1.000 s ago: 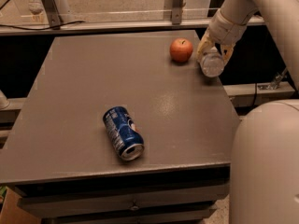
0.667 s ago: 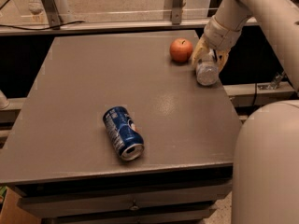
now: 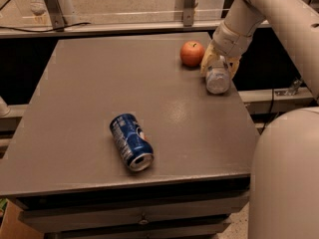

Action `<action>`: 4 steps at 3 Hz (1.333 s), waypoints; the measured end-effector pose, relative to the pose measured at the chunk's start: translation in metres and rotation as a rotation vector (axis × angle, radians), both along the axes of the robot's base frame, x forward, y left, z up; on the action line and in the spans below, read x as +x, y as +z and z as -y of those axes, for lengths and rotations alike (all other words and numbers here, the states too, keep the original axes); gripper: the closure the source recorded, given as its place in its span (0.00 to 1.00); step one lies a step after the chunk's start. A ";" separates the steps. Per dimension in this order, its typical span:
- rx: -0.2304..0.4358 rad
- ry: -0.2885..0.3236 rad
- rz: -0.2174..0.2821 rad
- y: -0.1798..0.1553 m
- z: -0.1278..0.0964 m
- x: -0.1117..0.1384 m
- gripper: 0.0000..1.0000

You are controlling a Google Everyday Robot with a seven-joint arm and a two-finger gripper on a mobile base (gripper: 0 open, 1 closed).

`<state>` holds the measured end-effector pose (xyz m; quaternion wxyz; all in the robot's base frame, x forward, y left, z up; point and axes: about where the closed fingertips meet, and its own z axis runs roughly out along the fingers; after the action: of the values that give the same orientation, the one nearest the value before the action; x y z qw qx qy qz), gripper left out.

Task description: Move blue plastic bottle near apple

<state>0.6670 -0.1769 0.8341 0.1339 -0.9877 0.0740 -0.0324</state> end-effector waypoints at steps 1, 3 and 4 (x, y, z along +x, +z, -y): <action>-0.007 0.012 -0.010 0.000 -0.019 -0.007 0.82; -0.016 0.017 -0.028 0.002 -0.037 -0.019 0.35; -0.017 0.020 -0.030 0.005 -0.042 -0.021 0.13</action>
Offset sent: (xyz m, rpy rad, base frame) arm -0.0364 0.0398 0.0087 -0.0323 0.0676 0.0291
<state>0.6459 -0.1350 0.8387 0.1248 -0.9899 0.0657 -0.0169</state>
